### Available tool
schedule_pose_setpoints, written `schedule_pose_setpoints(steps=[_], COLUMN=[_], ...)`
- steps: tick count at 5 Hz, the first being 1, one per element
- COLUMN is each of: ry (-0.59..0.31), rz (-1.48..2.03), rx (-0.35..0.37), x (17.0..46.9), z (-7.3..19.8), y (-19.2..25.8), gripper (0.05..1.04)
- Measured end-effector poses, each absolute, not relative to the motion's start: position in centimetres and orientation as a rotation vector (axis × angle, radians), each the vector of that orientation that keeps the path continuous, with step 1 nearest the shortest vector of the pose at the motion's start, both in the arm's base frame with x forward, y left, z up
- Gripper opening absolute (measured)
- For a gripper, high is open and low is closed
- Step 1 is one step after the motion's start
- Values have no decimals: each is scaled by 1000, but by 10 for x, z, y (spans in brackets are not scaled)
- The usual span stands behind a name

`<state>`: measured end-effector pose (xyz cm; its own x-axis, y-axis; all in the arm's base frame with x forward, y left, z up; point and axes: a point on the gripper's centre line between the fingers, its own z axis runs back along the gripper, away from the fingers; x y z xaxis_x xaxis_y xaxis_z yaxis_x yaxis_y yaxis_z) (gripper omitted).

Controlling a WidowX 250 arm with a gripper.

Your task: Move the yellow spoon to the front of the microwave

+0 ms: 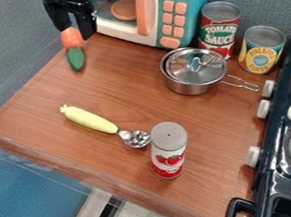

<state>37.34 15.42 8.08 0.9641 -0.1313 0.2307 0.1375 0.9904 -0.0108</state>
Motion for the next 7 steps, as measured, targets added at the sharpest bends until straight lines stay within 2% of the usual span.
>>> schedule_pose_setpoints(steps=[1,2,4,6,7], ry=[-193,-105,-40,133,144], rz=[-137,-259,-758,-1258,-1502], rx=[-43,-25,18,43,75], x=[370,355,326,294,280], z=[65,43,39,23,14], y=[153,134,103,94,86], gripper=[1001,1001,1001,1001,1001])
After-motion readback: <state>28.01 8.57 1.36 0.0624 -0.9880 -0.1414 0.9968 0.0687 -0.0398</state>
